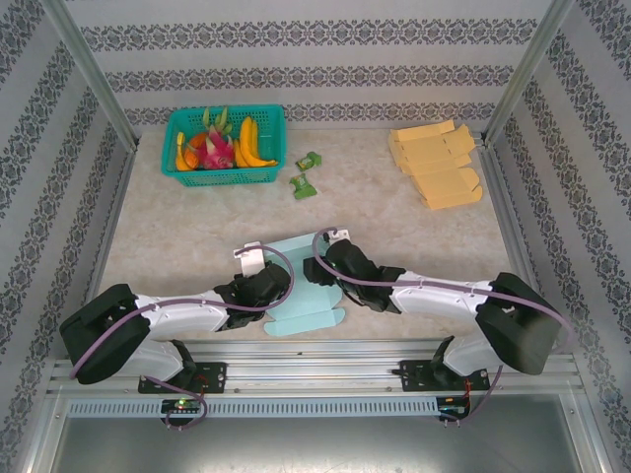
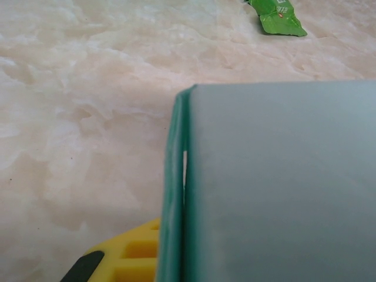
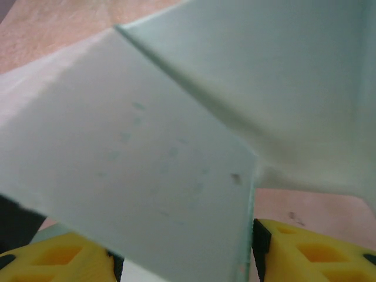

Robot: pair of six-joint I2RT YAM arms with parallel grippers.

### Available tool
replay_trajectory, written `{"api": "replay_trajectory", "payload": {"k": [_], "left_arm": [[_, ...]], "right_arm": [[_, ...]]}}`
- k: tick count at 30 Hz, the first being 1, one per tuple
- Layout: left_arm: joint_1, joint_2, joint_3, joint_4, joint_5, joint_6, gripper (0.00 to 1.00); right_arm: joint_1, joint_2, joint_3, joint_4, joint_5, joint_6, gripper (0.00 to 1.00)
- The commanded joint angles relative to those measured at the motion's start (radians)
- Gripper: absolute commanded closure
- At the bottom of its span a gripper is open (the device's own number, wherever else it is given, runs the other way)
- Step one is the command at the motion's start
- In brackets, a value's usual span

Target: Fold the paper box

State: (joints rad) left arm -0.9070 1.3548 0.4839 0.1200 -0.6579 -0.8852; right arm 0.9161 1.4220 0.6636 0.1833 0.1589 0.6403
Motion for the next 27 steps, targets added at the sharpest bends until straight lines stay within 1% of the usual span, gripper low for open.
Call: {"api": "replay_trajectory", "payload": {"k": [1, 7, 12, 15, 19, 22, 24, 27], "left_arm": [[-0.003, -0.005, -0.012, 0.05, 0.004, -0.018, 1.0], [-0.003, -0.024, -0.022, 0.049, 0.003, -0.013, 1.0], [-0.003, -0.038, -0.026, 0.017, -0.027, -0.001, 1.0], [0.011, -0.033, -0.043, 0.036, -0.034, 0.014, 1.0], [0.059, -0.042, -0.087, 0.109, 0.023, 0.052, 1.0], [0.086, -0.064, -0.091, 0.11, 0.057, 0.082, 1.0], [0.104, -0.074, -0.089, 0.107, 0.081, 0.105, 1.0], [0.138, -0.092, -0.1, 0.123, 0.132, 0.127, 1.0]], "right_arm": [[0.02, 0.049, 0.032, 0.056, -0.054, 0.005, 0.41], [0.036, 0.102, 0.05, 0.072, -0.055, -0.004, 0.41], [0.039, 0.058, 0.038, 0.044, -0.05, -0.02, 0.42], [0.054, -0.022, 0.02, -0.01, -0.023, -0.062, 0.41], [0.063, -0.14, -0.018, -0.125, 0.022, -0.086, 0.41], [0.062, -0.245, -0.05, -0.21, 0.054, -0.098, 0.41], [0.063, -0.313, -0.059, -0.281, 0.107, -0.106, 0.41], [0.06, -0.405, -0.076, -0.36, 0.237, -0.132, 0.41]]}}
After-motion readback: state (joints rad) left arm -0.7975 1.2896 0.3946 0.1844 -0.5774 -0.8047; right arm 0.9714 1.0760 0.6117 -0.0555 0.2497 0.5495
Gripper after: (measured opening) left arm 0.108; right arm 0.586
